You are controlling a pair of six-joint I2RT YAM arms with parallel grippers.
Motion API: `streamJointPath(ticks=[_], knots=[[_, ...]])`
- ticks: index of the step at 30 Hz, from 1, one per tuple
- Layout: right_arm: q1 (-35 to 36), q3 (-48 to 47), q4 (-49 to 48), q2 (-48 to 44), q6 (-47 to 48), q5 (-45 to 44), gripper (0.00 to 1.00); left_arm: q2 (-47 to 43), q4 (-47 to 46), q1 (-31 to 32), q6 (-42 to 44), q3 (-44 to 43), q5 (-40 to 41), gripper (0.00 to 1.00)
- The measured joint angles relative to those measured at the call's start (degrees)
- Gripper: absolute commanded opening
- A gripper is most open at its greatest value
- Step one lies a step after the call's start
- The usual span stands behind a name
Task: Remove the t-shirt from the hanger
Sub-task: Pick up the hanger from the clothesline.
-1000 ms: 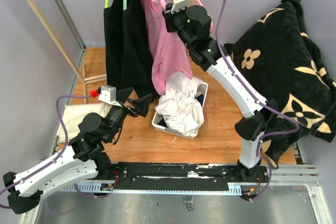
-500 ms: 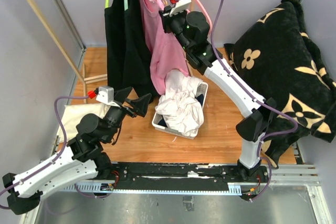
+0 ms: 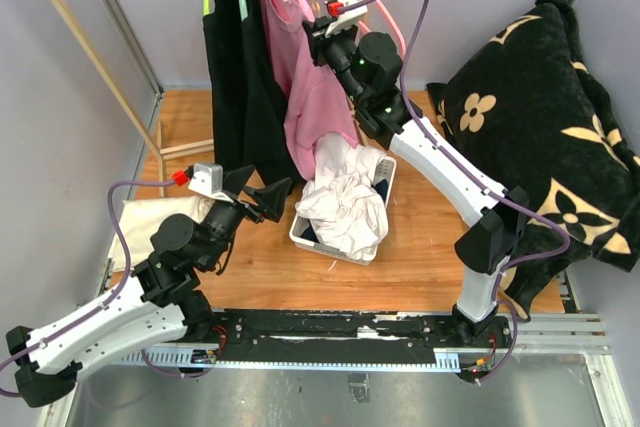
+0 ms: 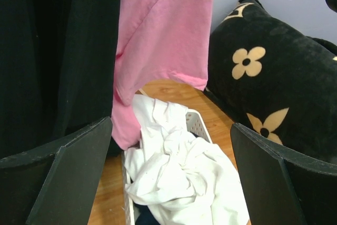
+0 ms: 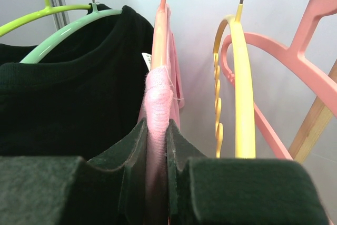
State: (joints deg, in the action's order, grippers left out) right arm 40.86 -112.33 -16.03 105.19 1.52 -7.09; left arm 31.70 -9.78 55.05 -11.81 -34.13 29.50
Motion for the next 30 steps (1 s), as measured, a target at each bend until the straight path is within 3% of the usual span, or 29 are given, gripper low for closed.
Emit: streamJointPath(ticks=[14, 30], knots=[[0.0, 6.2, -3.0, -6.3, 0.5, 0.3, 0.01, 2.3, -0.5, 0.0, 1.1, -4.0, -0.2, 1.0], [0.0, 34.6, -4.9, -31.6, 1.2, 3.5, 0.01, 18.1, -7.0, 0.0, 8.0, -19.4, -0.9, 0.97]])
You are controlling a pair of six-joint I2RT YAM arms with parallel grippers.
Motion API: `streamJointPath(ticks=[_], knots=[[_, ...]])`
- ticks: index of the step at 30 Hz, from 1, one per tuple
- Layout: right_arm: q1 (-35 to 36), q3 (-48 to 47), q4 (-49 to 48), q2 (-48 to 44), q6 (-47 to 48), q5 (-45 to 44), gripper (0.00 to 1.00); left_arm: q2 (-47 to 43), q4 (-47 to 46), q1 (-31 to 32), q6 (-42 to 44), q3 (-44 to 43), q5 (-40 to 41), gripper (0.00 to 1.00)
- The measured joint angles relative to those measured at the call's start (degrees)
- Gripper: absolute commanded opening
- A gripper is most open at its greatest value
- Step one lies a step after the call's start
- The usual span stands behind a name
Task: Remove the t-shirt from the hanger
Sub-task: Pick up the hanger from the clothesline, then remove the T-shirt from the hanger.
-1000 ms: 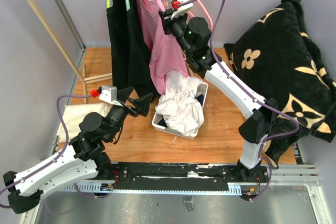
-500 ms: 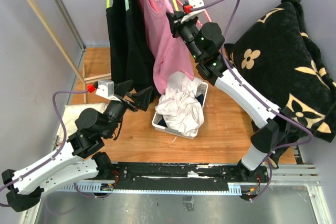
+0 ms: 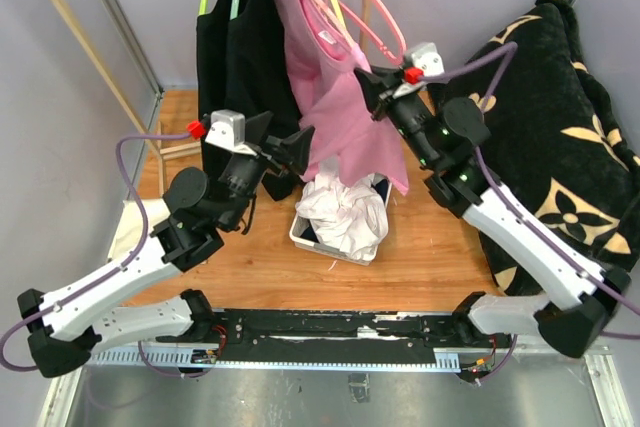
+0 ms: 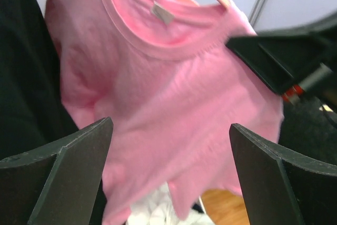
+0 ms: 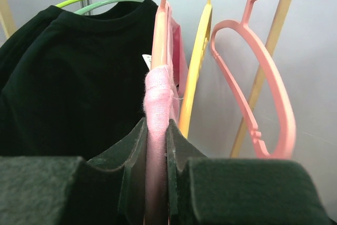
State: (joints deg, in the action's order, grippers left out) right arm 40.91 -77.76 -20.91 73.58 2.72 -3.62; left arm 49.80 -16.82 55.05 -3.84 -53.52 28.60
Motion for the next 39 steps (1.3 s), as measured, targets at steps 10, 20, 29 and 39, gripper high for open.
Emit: streamJointPath(ticks=[10, 20, 29, 39], knots=[[0.2, 16.0, 0.3, -22.2, 2.8, 2.9, 0.01, 14.1, -5.3, 0.0, 6.3, -13.2, 0.3, 1.0], [0.2, 23.4, 5.6, -33.2, 5.0, 4.6, 0.01, 25.3, -7.5, -2.7, 9.0, -23.6, -2.2, 0.95], [0.2, 24.7, 9.2, -37.7, 5.2, 4.7, 0.01, 27.6, -8.3, -6.9, 7.7, -24.5, -4.3, 0.85], [0.2, 25.6, 10.5, -39.1, 5.2, 4.7, 0.01, 28.5, -10.0, -8.1, 5.5, -24.5, -9.8, 0.78]])
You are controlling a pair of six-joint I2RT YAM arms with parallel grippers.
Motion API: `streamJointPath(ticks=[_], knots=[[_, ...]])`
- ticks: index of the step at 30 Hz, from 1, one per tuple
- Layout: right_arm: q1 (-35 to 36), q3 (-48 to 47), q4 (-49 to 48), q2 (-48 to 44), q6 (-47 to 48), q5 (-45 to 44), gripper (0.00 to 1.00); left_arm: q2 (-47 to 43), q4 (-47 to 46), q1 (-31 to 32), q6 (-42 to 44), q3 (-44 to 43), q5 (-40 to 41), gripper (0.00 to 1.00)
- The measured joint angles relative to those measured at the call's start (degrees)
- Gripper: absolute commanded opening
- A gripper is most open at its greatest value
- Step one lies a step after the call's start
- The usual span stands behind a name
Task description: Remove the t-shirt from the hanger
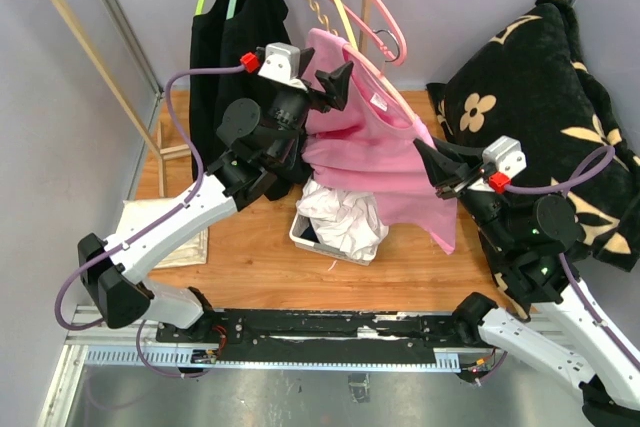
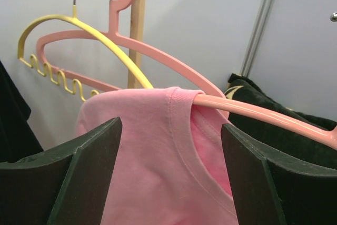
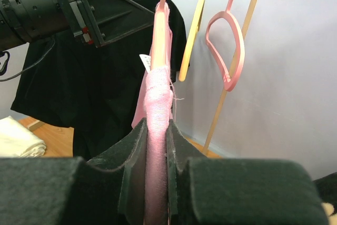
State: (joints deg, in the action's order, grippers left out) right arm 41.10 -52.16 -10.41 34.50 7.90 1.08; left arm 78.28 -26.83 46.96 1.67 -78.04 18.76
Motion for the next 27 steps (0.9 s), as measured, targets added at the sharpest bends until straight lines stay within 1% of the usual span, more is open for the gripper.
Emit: streamJointPath(ticks=[5, 7, 9, 10, 11, 14, 15, 19, 22, 27], knots=[[0.0, 0.3, 0.9, -0.6, 0.0, 0.0, 0.01, 1.9, -0.1, -0.2, -0.7, -0.1, -1.4, 0.61], [0.0, 0.4, 1.2, -0.8, 0.0, 0.0, 0.01, 2.7, -0.1, -0.4, -0.9, -0.1, -1.8, 0.57], [0.0, 0.4, 1.7, -1.1, 0.0, 0.0, 0.01, 3.4, 0.0, -0.8, -1.0, -0.1, -2.0, 0.51], [0.0, 0.4, 1.7, -1.2, 0.0, 0.0, 0.01, 3.5, 0.0, -1.0, -1.2, -0.1, -2.1, 0.46], [0.0, 0.4, 1.8, -1.3, 0.0, 0.0, 0.01, 3.6, 0.0, -1.2, -1.4, -0.1, -2.1, 0.38], [0.0, 0.4, 1.8, -1.4, 0.0, 0.0, 0.01, 3.6, -0.2, -1.8, -2.0, -0.1, -2.6, 0.05], [0.0, 0.4, 1.8, -1.4, 0.0, 0.0, 0.01, 3.6, -0.3, -1.9, -1.9, -0.1, -3.0, 0.01], [0.0, 0.4, 1.8, -1.4, 0.0, 0.0, 0.01, 3.6, -0.5, -1.9, -2.0, -0.1, -5.2, 0.0], [0.0, 0.4, 1.7, -1.2, 0.0, -0.1, 0.01, 3.6, -0.5, -2.0, -1.9, -0.1, -8.7, 0.01], [0.0, 1.5, 0.0, -0.2, 0.1, -0.7, 0.01, 3.3, 1.7, -2.5, -1.7, -1.2, -19.1, 0.01]])
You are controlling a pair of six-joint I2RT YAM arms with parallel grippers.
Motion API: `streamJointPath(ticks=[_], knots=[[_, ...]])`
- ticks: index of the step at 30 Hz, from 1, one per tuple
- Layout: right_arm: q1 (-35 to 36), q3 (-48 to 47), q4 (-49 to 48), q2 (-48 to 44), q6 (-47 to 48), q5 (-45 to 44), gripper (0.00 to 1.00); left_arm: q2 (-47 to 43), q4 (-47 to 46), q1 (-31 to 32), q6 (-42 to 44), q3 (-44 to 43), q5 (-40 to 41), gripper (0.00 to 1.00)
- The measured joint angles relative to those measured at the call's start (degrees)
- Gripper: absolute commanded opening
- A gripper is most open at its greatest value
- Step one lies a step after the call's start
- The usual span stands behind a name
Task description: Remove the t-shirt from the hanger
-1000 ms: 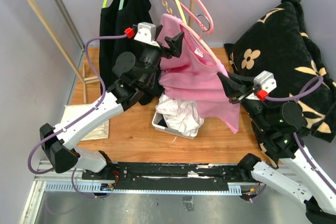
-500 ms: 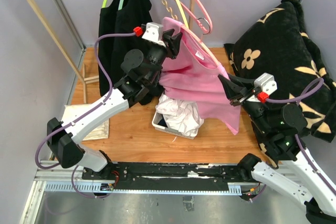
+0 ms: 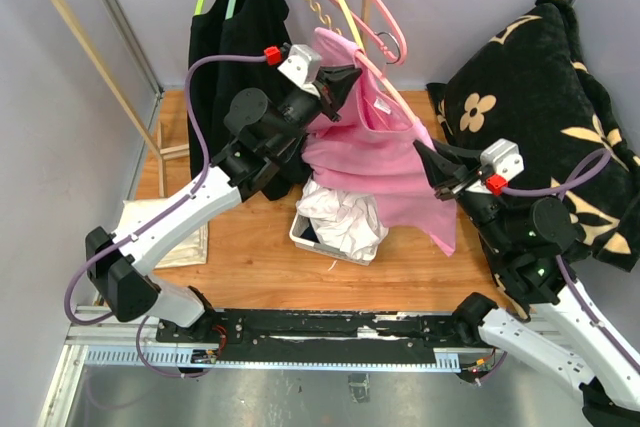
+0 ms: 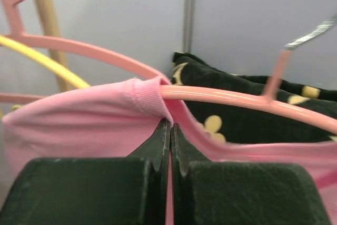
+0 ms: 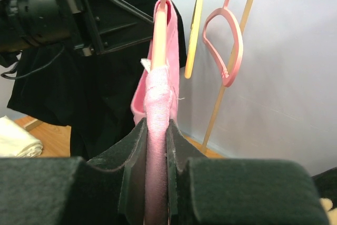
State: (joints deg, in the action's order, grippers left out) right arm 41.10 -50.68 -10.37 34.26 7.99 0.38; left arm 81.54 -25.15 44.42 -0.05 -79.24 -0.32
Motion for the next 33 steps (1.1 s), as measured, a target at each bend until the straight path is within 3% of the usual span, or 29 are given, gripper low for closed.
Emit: streamJointPath(ticks=[8, 12, 14, 17, 22, 33], knots=[[0.0, 2.2, -6.7, 3.5, 0.0, -1.8, 0.01, -3.7, 4.6, 0.8, -2.1, -0.4, -14.9, 0.01], [0.0, 2.6, -7.7, 4.7, 0.0, -1.8, 0.01, -5.6, 5.7, 1.0, -2.8, 1.7, -15.6, 0.29], [0.0, 2.6, -7.8, 5.0, 0.0, -1.9, 0.01, -6.8, 6.0, 1.1, -3.3, 3.7, -13.3, 0.51], [0.0, 2.9, -7.8, 5.0, 0.0, -1.9, 0.01, -8.2, 6.3, 1.5, -3.4, 5.9, -8.4, 0.71], [0.0, 4.0, -7.8, 5.0, 0.2, -1.9, 0.01, -10.4, 4.4, 1.5, -2.7, 8.5, -2.1, 0.78], [0.0, 4.3, -6.9, 4.4, 0.6, -1.5, 0.01, -8.3, -5.7, 1.5, 2.5, 6.7, -2.1, 0.75]])
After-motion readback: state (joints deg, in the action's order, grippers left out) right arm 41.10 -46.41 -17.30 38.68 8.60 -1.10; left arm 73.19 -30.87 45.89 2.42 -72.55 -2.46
